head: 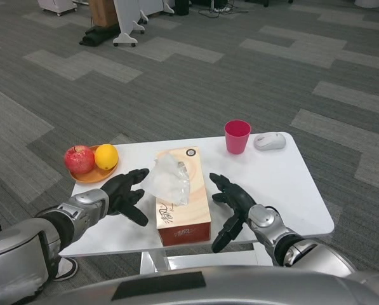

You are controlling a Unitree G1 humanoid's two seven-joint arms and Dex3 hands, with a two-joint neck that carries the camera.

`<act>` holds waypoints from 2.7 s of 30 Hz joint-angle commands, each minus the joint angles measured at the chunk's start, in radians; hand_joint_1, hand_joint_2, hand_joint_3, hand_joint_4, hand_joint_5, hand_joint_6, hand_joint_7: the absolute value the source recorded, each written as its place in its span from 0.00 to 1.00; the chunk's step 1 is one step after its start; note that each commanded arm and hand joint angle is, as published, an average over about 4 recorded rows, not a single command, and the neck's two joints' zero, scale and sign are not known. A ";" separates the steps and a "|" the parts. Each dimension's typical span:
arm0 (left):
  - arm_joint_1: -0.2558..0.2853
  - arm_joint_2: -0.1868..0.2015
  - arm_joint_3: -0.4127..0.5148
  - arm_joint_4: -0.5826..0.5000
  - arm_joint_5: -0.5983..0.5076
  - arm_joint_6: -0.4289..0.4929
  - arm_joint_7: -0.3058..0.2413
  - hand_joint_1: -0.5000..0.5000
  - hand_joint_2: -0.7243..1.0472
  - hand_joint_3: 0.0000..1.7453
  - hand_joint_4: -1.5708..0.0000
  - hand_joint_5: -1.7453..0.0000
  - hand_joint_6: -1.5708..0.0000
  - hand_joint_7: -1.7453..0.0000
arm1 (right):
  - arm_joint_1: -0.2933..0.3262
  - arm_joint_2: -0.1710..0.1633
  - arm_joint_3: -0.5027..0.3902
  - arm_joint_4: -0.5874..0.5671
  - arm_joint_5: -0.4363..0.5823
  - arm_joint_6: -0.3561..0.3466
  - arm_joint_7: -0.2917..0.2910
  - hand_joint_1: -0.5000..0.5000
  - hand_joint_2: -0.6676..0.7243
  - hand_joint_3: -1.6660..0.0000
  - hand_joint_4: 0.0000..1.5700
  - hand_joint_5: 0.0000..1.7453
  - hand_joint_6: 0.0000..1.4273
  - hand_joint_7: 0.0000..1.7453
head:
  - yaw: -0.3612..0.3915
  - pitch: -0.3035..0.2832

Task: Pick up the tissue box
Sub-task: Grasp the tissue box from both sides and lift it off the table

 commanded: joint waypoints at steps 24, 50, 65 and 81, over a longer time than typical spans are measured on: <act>-0.034 -0.005 -0.042 0.005 0.031 0.001 0.022 1.00 1.00 0.10 1.00 1.00 1.00 1.00 | -0.078 0.015 0.094 0.037 -0.010 0.000 -0.055 0.46 0.77 0.95 0.00 0.44 0.00 0.00 | 0.011 0.008; -0.047 -0.013 -0.132 -0.013 0.004 0.008 0.038 1.00 0.95 0.05 0.99 1.00 1.00 1.00 | -0.091 0.015 0.130 0.023 -0.010 -0.003 -0.070 0.48 0.77 0.95 0.00 0.50 0.00 0.00 | 0.017 0.008; -0.045 -0.016 -0.136 -0.026 -0.058 -0.002 0.041 1.00 0.95 0.05 0.98 1.00 1.00 1.00 | -0.097 0.015 0.160 -0.013 -0.007 -0.003 -0.074 0.48 0.77 0.95 0.00 0.44 0.00 0.00 | 0.012 0.012; -0.040 -0.016 -0.124 -0.037 -0.074 -0.023 0.037 1.00 0.95 0.05 0.95 1.00 1.00 1.00 | -0.114 0.012 0.216 -0.022 -0.001 -0.003 -0.075 0.50 0.77 0.95 0.00 0.50 0.00 0.00 | 0.005 0.018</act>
